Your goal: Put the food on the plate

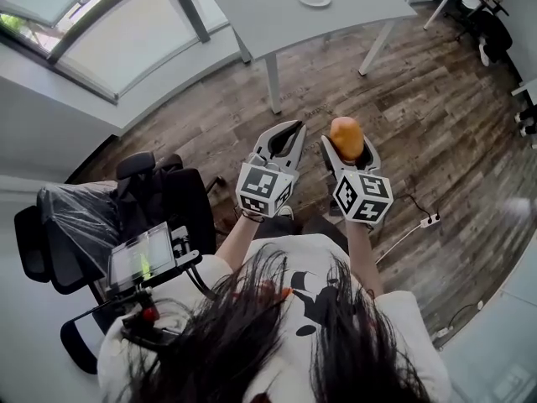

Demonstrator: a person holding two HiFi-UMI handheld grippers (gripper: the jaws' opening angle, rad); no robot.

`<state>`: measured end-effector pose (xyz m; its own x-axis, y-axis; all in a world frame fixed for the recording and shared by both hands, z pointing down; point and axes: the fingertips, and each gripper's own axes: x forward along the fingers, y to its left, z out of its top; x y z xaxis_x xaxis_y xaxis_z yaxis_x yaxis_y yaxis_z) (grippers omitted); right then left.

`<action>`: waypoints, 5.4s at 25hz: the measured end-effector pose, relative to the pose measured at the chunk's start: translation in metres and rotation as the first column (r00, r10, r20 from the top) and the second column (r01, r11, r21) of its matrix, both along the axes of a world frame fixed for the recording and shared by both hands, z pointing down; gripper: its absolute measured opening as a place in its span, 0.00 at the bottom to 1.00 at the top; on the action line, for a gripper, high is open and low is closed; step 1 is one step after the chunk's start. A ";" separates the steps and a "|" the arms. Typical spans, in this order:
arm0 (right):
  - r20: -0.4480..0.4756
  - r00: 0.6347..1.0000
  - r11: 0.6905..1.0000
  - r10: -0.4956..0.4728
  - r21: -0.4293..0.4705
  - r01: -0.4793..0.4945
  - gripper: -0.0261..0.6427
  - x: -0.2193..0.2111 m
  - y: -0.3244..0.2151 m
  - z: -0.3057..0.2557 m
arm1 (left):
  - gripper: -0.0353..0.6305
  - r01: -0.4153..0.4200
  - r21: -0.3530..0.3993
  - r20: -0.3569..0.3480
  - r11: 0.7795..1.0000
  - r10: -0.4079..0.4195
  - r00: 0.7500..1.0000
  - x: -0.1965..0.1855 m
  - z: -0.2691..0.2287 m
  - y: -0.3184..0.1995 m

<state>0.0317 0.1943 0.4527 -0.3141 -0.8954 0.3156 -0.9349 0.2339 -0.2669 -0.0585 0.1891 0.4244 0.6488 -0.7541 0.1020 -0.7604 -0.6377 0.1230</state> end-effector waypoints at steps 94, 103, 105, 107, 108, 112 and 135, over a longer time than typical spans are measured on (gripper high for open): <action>0.042 0.995 0.991 -0.092 -0.091 0.096 0.61 0.041 -0.517 0.015 | 0.06 0.066 -0.088 0.035 0.994 -0.063 0.997 0.040 0.021 -0.512; 0.046 0.999 0.992 -0.018 -0.124 0.024 0.61 0.026 -0.557 0.029 | 0.06 0.012 -0.116 0.018 0.993 -0.010 1.000 0.018 0.035 -0.554; 0.046 0.999 0.992 -0.012 -0.126 0.018 0.61 0.027 -0.555 0.029 | 0.06 -0.001 -0.119 0.026 0.993 0.005 1.000 0.021 0.036 -0.552; 0.042 0.999 0.992 -0.006 -0.128 0.012 0.61 0.031 -0.554 0.029 | 0.06 -0.016 -0.118 0.031 0.993 0.019 0.999 0.025 0.035 -0.552; 0.039 0.999 0.992 -0.002 -0.129 0.007 0.61 0.033 -0.554 0.028 | 0.06 -0.023 -0.117 0.032 0.993 0.027 0.999 0.028 0.035 -0.552; 0.043 0.999 0.992 0.006 -0.130 0.000 0.61 0.030 -0.562 0.024 | 0.06 -0.033 -0.123 0.026 0.992 0.037 0.999 0.025 0.037 -0.562; 0.001 0.978 0.948 -0.209 -0.245 0.203 0.61 0.047 -0.698 0.087 | 0.06 0.140 -0.187 0.022 0.972 -0.138 0.990 0.039 0.072 -0.689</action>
<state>0.0786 -0.5040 0.5396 -0.4731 -0.7078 0.5246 -0.8802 0.3532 -0.3171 -0.0195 -0.4996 0.4968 0.5373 -0.8036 0.2559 -0.8417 -0.4916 0.2233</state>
